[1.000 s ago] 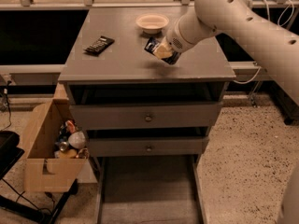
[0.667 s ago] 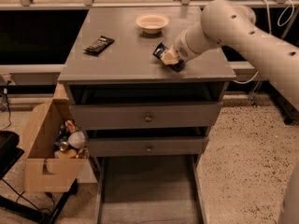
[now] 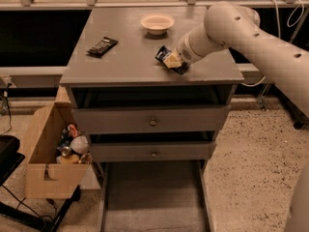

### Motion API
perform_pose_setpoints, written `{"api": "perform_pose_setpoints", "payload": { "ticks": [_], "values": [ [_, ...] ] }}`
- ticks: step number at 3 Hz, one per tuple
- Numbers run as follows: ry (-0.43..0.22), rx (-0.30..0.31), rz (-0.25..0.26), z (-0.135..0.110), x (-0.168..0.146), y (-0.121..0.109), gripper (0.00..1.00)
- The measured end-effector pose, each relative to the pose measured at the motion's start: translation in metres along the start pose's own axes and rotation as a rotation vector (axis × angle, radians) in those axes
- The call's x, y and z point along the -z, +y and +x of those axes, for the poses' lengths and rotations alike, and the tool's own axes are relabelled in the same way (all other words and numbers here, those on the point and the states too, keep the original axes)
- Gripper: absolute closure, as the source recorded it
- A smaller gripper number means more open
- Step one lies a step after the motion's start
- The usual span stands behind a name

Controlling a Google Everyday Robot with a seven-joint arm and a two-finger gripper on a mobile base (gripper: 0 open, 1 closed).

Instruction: Pick rxbar blueberry from bottom drawer and place on counter

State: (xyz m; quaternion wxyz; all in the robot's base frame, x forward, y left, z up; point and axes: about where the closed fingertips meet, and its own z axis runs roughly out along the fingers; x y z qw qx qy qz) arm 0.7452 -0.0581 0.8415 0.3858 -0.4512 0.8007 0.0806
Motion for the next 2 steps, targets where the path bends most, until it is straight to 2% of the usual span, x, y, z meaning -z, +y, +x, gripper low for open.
{"api": "perform_pose_setpoints", "payload": {
  "ticks": [2],
  "values": [
    [0.003, 0.001, -0.008, 0.0006, -0.0047, 0.0031, 0.14]
  ]
}}
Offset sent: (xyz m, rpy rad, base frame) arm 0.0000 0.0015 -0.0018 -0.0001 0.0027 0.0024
